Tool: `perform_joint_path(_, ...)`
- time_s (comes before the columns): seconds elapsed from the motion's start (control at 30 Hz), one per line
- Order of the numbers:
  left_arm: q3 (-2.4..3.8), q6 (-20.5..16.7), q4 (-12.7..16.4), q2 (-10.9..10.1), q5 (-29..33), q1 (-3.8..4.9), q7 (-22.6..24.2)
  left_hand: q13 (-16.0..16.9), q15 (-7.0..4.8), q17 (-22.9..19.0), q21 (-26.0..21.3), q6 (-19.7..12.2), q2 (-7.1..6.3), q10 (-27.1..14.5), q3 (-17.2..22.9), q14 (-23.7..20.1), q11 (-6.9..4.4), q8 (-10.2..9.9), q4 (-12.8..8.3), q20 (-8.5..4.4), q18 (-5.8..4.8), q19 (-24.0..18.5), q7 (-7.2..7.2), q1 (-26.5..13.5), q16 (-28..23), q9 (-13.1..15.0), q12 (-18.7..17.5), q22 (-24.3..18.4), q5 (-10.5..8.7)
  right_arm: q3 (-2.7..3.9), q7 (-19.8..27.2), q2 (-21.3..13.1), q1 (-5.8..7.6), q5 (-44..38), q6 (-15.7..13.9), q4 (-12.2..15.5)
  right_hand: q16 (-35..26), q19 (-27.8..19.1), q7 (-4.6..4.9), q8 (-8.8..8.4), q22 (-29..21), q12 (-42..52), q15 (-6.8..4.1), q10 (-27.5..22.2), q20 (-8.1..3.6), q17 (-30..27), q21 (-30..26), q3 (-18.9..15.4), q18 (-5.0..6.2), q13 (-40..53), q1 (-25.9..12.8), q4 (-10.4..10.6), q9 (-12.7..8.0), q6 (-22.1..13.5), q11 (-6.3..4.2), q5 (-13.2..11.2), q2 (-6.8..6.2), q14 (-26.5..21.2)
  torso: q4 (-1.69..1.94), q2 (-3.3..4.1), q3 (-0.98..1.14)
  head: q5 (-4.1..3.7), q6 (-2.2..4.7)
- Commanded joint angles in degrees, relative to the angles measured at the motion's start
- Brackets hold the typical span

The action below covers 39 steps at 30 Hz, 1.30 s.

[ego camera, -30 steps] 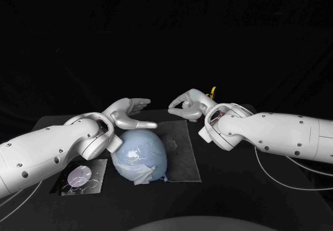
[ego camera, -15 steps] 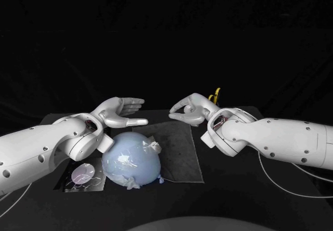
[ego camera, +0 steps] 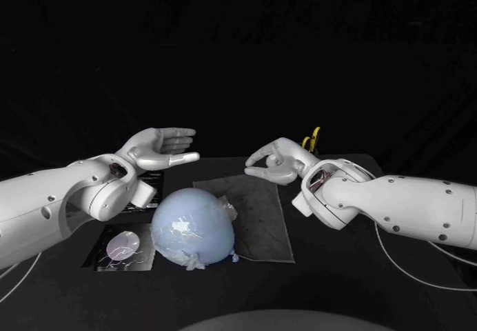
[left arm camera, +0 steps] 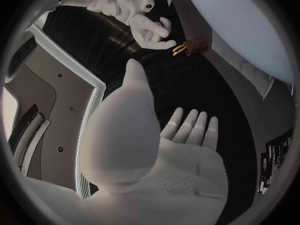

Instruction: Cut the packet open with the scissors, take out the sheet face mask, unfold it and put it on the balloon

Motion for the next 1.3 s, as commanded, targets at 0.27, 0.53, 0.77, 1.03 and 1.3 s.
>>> perform_joint_path(0.27,0.05,3.17,-0.26,-2.85,6.35,2.01,4.19,1.05,-2.43,4.33,8.92,9.89,2.35,16.36,2.34,19.01,-1.57,4.3,-0.1,-0.26,-0.09,20.84,6.99,0.2,6.82,3.09,2.68,4.21,0.23,0.0,7.7,0.01,-0.35,0.84,-0.92,-0.12,-5.96,-13.4,0.93,-0.85,-7.35,-20.16,1.0,-8.78,0.91,-3.83,-19.0,-0.57,3.03,-4.87,0.78,-0.04,-1.07,-1.07,0.97,0.01,-0.27,-2.31,0.07,-0.06,-0.06,1.08,0.2)
perform_joint_path(0.53,0.02,3.11,-2.52,-3.69,12.99,2.25,6.7,1.12,-4.21,5.07,10.42,19.05,9.18,25.82,8.4,23.54,-3.54,8.28,-0.36,-0.42,1.2,23.87,5.46,0.56,8.52,5.42,4.21,4.45,-0.14,0.01,14.52,1.98,-0.26,-1.23,1.55,-1.37,-48.23,-31.1,3.96,-1.7,-22.98,-66.51,6.84,-27.24,5.99,-44.47,-42.77,4.92,1.95,-44.9,1.6,1.71,-2.27,-2.79,5.3,-0.4,-3.0,-36.44,0.09,-0.28,-0.14,2.21,0.5)
perform_joint_path(0.77,-0.05,1.37,-4.85,-3.24,17.43,2.29,8.5,0.95,-4.47,5.09,10.16,20.12,10.46,27.43,9.37,24.25,-3.83,8.58,-0.44,-0.3,1.24,23.63,5.33,0.66,8.48,5.45,3.79,4.15,-0.17,0.03,14.8,7.76,0.51,-10.25,6.8,-5.73,-68.12,-42.28,3.67,-3.73,-38.46,-77.77,12.17,-32.53,10.72,-55.94,-55.42,-1.38,1.64,-62.13,1.02,1.55,-4.26,-7.46,9.31,-0.15,-3.7,-45.12,0.18,-0.56,-0.12,3.2,1.12)
perform_joint_path(1.03,-0.08,-1.56,-6.92,-2.35,22.43,2.3,10.85,0.86,-4.34,4.91,9.56,20.09,10.56,27.63,9.61,23.85,-3.75,8.36,-0.45,-0.27,0.82,22.75,5.38,0.76,7.97,5.3,3.16,3.76,-0.18,-0.04,10.63,14.72,1.25,-23.24,14.82,-8.89,-83.11,-63.63,-0.72,-4.22,-62.34,-79.29,16.2,-52.21,10.94,-68.39,-57.09,-28.6,-2.53,-72.11,8.12,8.39,-11.04,-22.21,7.29,0.37,1.27,-63.95,0.36,-0.79,-0.14,4.22,1.48)
perform_joint_path(1.3,-0.1,-3.12,-8.65,-1.53,25.57,2.3,11.94,0.85,-4.3,4.87,9.5,20.05,10.64,27.6,9.69,23.76,-3.71,8.3,-0.46,-0.27,0.78,22.68,5.44,0.78,7.86,5.26,3.01,3.71,-0.18,-0.34,7.49,19.43,1.44,-31.06,18.25,-10.03,-86.4,-64.94,-2.88,-4.87,-64.3,-79.93,14.47,-60.69,11.19,-71.15,-57.18,-35.98,-3.52,-72.66,9.81,14.42,-13.61,-28.63,6.28,0.33,-4.49,-70.87,0.39,-0.76,-0.12,5.37,1.72)
